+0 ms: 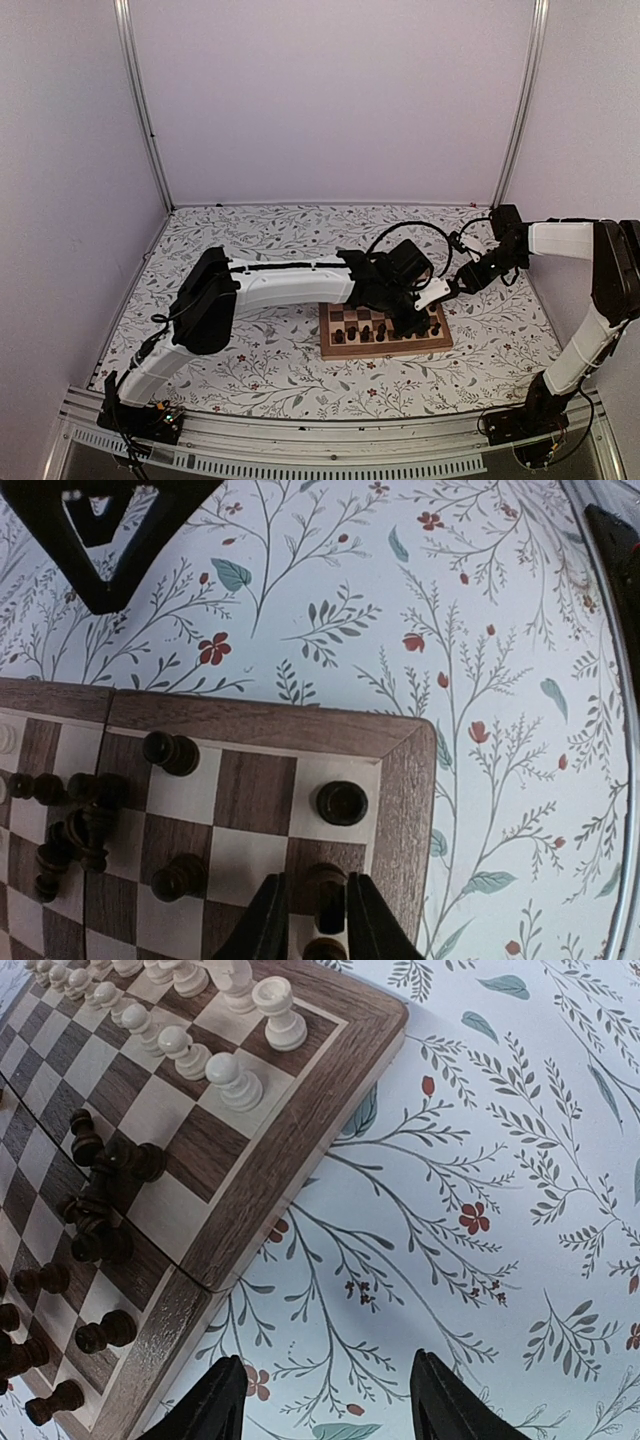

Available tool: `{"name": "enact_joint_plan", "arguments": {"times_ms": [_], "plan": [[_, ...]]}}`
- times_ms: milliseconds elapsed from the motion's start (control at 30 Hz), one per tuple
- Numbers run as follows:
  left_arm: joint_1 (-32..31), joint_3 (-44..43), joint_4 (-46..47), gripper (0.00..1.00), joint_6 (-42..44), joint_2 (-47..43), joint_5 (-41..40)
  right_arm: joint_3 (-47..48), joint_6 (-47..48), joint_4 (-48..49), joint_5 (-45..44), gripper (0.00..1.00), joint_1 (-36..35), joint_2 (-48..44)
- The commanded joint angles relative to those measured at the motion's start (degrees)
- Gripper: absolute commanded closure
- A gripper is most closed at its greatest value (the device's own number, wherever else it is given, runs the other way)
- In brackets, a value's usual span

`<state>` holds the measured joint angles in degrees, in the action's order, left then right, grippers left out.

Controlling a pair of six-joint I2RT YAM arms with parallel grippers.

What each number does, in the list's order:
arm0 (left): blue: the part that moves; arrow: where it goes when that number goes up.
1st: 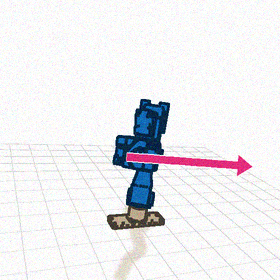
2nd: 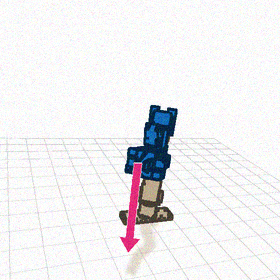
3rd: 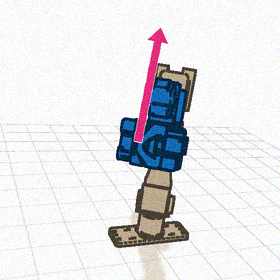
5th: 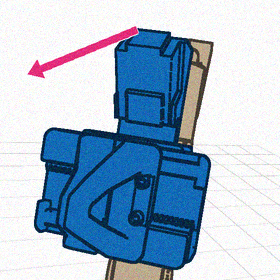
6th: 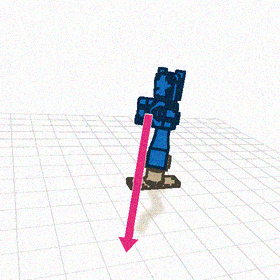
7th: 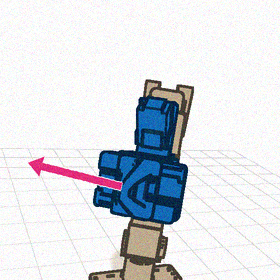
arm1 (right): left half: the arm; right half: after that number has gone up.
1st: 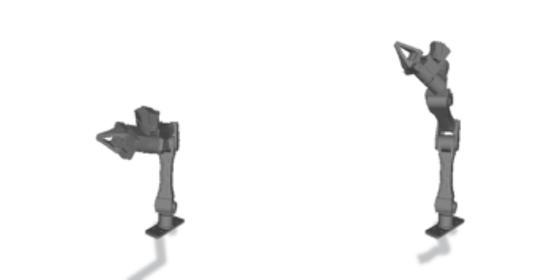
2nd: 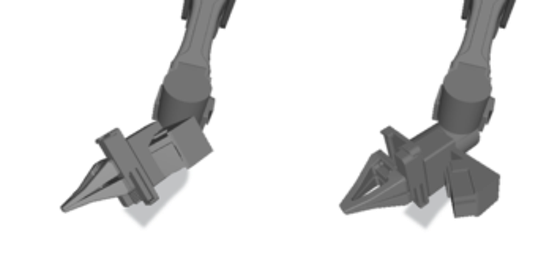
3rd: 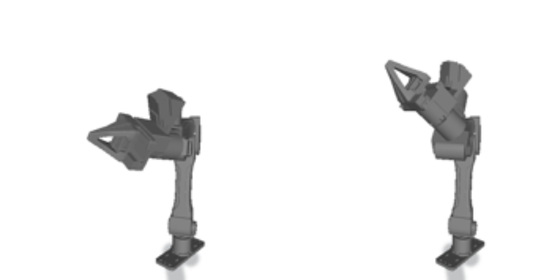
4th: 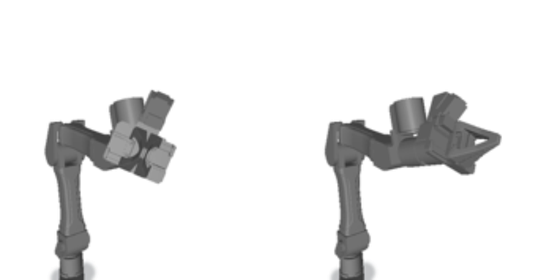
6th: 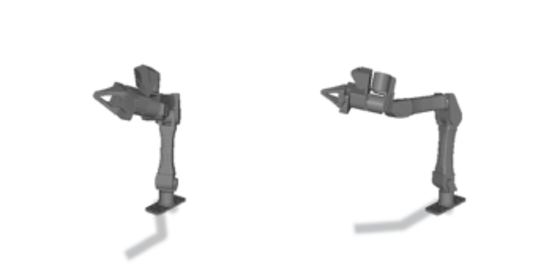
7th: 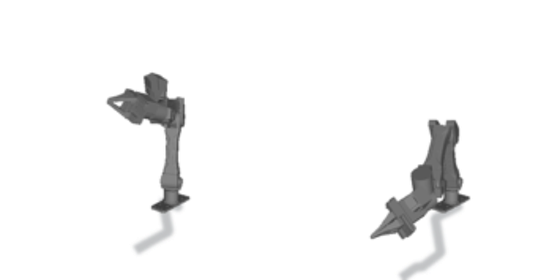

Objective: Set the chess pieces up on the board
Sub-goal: Place the chess piece on the chessboard, then move the chess piece to the chessboard.

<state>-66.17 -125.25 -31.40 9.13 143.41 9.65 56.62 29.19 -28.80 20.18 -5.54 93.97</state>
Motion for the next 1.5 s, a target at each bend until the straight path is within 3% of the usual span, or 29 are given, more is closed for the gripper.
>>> {"name": "enact_joint_plan", "arguments": {"times_ms": [0, 267, 433, 567, 733, 933, 1133, 1467], "plan": [[-0.3, -1.7, -0.4, 0.75, 0.4, -1.0, -0.4, 1.1, 0.1, -0.5, 0.2, 0.41, 0.2, 0.7], [-0.3, -2.2, 0.2, 0.65, 1.5, -9.7, -3.6, 2.4, -0.1, -0.9, 1.4, 0.41, 0.2, -1.4], [0.2, -1.4, -3.4, 0.50, 2.7, -16.9, -14.2, 4.7, 0.5, -3.5, 5.4, 0.41, 0.2, -4.4], [3.1, 6.1, -4.4, 0.47, 0.5, -23.1, -20.9, 5.1, 3.8, -5.4, 11.2, 0.42, 0.1, -6.2], [9.6, 23.9, 3.0, 0.47, -5.6, -32.0, -18.6, 5.1, 8.1, -8.4, 14.3, 0.45, -1.7, -6.6], [13.8, 40.5, 12.3, 0.48, -10.4, -39.2, -10.9, 4.4, 10.6, -10.7, 9.2, 0.51, -7.6, -4.8], [13.9, 47.7, 16.0, 0.48, -9.9, -41.4, -11.7, 5.5, 9.4, -11.7, 4.7, 0.56, -10.6, -1.4], [12.8, 47.7, 14.3, 0.48, -9.2, -44.1, -12.5, 5.5, 8.3, -11.7, -1.0, 0.63, -13.9, 2.3]]}}
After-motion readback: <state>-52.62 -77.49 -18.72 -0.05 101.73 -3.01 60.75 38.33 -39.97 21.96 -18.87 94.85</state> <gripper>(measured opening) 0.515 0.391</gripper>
